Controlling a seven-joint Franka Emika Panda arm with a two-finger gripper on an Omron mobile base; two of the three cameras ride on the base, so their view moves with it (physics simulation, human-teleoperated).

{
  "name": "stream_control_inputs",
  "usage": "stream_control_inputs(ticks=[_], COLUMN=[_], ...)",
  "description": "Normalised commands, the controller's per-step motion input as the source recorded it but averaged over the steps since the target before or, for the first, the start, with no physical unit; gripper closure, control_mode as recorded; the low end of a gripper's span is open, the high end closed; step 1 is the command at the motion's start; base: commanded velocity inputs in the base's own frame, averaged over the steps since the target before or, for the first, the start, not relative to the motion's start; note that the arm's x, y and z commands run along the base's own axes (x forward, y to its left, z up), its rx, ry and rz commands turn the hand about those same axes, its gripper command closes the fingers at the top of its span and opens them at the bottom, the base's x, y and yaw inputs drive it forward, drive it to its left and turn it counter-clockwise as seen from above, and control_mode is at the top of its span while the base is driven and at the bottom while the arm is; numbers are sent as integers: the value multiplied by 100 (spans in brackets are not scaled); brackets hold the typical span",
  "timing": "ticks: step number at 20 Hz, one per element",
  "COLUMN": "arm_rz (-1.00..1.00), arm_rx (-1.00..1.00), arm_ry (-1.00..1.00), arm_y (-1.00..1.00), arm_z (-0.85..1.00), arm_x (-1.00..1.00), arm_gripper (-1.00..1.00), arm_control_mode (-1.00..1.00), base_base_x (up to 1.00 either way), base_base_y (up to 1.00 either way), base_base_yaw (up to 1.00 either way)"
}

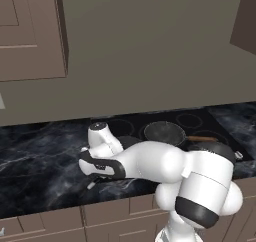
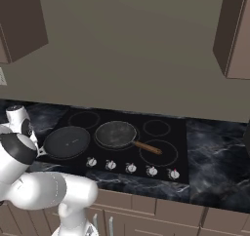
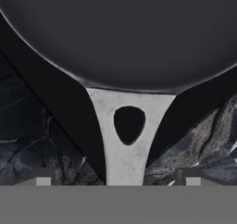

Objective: Place both pans onto different burners. Then place the potato and the chicken drumstick on different pans.

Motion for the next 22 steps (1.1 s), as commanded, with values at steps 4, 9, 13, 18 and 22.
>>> stream_control_inputs(ticks=[4, 9, 13, 18, 22], arm_rz=[0, 0, 0, 0, 0], arm_rx=[0, 0, 0, 0, 0], arm_ry=[0, 0, 0, 0, 0], arm_y=[-7, -18, -22, -22, -34], arm_z=[28, 44, 46, 47, 42], arm_x=[0, -2, -8, -19, -31], arm_gripper=[-100, -100, -100, -100, -100], arm_control_mode=[-100, -100, -100, -100, -100], base_base_x=[0, 0, 0, 0, 0], base_base_y=[0, 0, 0, 0, 0], base_base_yaw=[0, 0, 0, 0, 0])
